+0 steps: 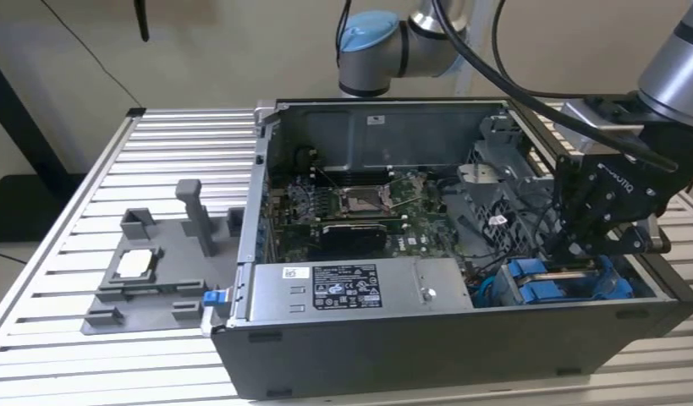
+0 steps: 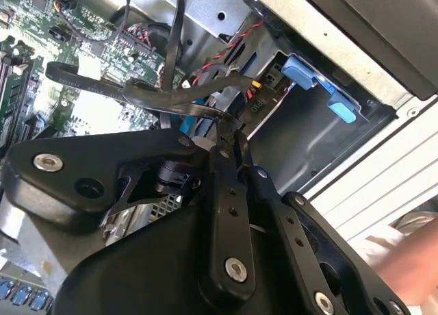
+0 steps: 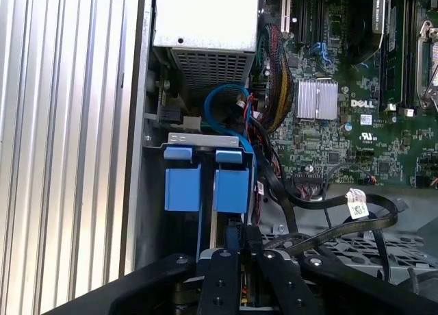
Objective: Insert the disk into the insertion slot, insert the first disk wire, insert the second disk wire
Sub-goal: 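Insert the second disk wire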
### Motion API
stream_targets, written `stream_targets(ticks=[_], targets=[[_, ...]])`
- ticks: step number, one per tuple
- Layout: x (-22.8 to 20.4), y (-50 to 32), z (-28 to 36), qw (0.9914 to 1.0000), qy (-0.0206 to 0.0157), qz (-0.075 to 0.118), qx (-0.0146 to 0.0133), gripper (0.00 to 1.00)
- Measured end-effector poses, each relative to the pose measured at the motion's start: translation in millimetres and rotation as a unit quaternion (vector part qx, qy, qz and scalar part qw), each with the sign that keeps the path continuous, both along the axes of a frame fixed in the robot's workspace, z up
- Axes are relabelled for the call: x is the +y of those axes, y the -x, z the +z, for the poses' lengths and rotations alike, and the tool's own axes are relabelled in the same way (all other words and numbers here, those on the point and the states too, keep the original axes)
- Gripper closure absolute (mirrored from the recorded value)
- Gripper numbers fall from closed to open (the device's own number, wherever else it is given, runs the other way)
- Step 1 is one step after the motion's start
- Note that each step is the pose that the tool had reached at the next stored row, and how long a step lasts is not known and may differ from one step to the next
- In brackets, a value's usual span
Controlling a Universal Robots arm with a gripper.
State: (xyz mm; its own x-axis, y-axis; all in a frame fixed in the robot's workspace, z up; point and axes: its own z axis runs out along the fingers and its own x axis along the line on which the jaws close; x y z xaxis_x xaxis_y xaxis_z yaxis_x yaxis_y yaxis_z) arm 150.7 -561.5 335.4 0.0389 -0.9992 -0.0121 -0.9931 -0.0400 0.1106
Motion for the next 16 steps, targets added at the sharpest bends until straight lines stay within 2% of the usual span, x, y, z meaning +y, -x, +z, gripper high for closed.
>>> stream_targets(ticks=[3, 4, 10, 16], targets=[[-0.1, -0.1, 1.0, 1.00000, -0.0009, 0.000, 0.0000, 0.83], [-0.2, -0.1, 3.5, 1.00000, -0.0009, 0.000, 0.0001, 0.76], [-0.3, 0.0, 21.2, 1.00000, -0.0006, -0.001, 0.0000, 0.76], [-0.3, 0.0, 33.8, 1.00000, -0.0006, -0.001, 0.0000, 0.76]])
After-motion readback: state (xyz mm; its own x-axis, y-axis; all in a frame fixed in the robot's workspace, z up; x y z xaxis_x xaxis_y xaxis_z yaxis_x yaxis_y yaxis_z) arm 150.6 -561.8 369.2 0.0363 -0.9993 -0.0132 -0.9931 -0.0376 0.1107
